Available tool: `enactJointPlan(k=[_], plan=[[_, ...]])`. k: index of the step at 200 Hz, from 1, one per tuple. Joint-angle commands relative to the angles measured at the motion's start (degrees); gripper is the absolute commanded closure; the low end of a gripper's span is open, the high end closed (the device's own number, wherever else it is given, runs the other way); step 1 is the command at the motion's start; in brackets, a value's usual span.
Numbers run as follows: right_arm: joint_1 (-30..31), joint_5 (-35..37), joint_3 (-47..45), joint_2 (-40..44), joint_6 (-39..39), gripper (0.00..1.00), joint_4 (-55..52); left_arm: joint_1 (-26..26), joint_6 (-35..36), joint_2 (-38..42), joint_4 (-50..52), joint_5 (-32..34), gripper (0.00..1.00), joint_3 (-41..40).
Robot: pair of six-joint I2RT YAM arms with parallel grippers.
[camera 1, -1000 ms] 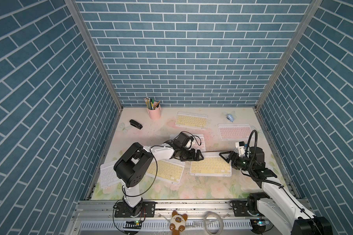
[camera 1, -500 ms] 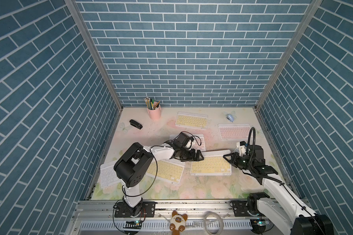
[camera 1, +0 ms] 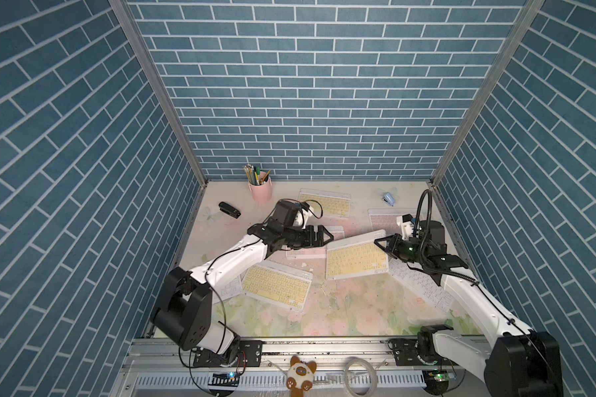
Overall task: Stack the numeric keypads
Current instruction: Pick up the numeric keypad from the center of the board, then place the numeric keypad at the numeric keypad.
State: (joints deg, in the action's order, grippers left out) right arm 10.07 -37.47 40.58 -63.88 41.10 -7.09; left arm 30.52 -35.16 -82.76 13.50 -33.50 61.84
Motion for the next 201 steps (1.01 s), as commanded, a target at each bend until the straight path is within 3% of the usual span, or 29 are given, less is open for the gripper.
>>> enactJointPlan(k=[1,34,58,121,201], plan=[[-0.2,-6.9,7.8,-2.1,-0.6,1.0,5.1,-2.2,1.0,2.8,5.5,0.3,0.0,1.5],[-0.1,-11.5,11.5,-9.3,5.3,1.0,16.1,-5.4,1.5,3.8,7.4,1.3,0.0,2.0],[0.5,-13.3,11.9,-17.7,10.6,1.0,29.9,-8.5,-0.8,3.4,4.1,0.9,0.0,0.3],[5.8,-14.8,17.7,-37.3,20.3,1.0,53.4,-12.6,-4.2,2.8,-2.3,0.0,0.0,-4.2],[10.3,-14.1,19.6,-51.9,25.2,1.0,62.7,-15.9,-4.0,2.3,-4.0,-0.2,0.0,-8.9]])
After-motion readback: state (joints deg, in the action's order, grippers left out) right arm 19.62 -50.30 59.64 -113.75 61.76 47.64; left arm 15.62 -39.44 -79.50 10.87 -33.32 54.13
